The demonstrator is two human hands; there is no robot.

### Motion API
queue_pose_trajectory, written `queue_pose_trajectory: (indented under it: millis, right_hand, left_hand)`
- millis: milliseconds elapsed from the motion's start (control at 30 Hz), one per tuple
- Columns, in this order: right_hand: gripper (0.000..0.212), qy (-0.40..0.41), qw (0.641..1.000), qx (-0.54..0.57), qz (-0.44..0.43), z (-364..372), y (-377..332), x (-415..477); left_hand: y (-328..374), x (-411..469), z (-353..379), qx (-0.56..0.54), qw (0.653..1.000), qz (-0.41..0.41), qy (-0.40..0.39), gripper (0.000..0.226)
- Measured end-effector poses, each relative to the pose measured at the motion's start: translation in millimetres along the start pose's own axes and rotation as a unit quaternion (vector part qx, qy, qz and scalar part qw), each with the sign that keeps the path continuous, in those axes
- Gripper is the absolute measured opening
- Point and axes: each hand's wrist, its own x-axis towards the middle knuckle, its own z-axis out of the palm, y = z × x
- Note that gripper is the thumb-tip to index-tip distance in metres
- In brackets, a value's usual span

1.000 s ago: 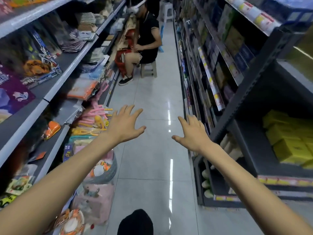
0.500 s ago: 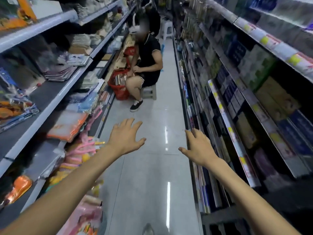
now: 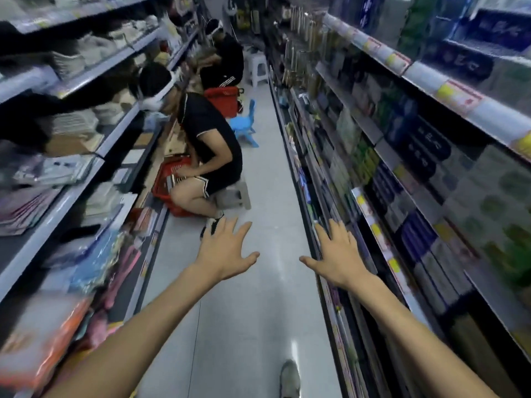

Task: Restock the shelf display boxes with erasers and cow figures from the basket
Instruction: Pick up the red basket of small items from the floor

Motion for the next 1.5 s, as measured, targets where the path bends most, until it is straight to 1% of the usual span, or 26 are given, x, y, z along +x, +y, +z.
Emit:
queue_pose_trajectory:
  millis: [67, 233, 333, 467, 533, 633, 700, 767, 933, 1033, 1133, 1267, 1333, 1500]
  right_hand:
    - [0.097, -0.003, 1.0, 0.013, -0.002, -17, 3, 58]
    - [0.095, 0.008, 0.999, 0.012, -0.03, -56, -4, 195]
    - [0.094, 0.031, 0.998, 0.003, -0.052, -72, -11, 274]
    - [0.093, 0.036, 0.997, -0.008, -0.063, -86, -14, 388]
    - [0.093, 0.034, 0.998, -0.01, -0.061, -91, -14, 449]
    - [0.094, 0.03, 0.998, -0.023, -0.047, -101, -14, 539]
    - [0.094, 0.012, 0.999, -0.03, -0.035, -111, -15, 595]
    - [0.094, 0.011, 0.999, -0.04, -0.033, -125, -15, 647]
    - [0.092, 0.026, 0.999, -0.032, -0.01, -158, -9, 771]
    - [0.094, 0.022, 0.999, -0.024, 0.001, -168, 3, 852]
    - [0.094, 0.03, 0.999, -0.017, -0.007, -173, 14, 943]
    - [0.094, 0.032, 0.999, -0.007, -0.025, -187, 21, 1071]
    - [0.094, 0.02, 0.999, 0.002, -0.04, -198, 19, 1133]
    - [0.093, 0.005, 0.996, -0.009, -0.087, -227, 2, 1283]
  left_hand:
    - [-7, 54, -12, -0.001, 1.0, -0.005, 0.002, 0.096]
    - [-34, 176, -44, -0.01, 0.999, -0.033, 0.027, 0.092]
    - [-53, 247, -54, -0.014, 0.998, -0.038, 0.039, 0.095]
    - [-83, 351, -57, -0.029, 0.998, -0.042, 0.047, 0.098]
    - [-101, 410, -56, -0.029, 0.998, -0.038, 0.048, 0.094]
    - [-132, 503, -51, -0.03, 0.998, -0.032, 0.048, 0.096]
    - [-152, 561, -53, -0.046, 0.998, -0.027, 0.031, 0.092]
    - [-168, 617, -58, -0.046, 0.998, -0.025, 0.027, 0.089]
    - [-195, 755, -81, -0.044, 0.998, -0.003, 0.038, 0.084]
    - [-206, 839, -88, -0.047, 0.998, 0.004, 0.049, 0.082]
    - [-220, 926, -86, -0.056, 0.997, -0.009, 0.057, 0.081]
    - [-248, 1040, -84, -0.058, 0.996, -0.041, 0.05, 0.08]
    - [-265, 1091, -88, -0.067, 0.995, -0.063, 0.04, 0.082]
    - [-312, 1199, -105, -0.071, 0.99, -0.117, 0.044, 0.089]
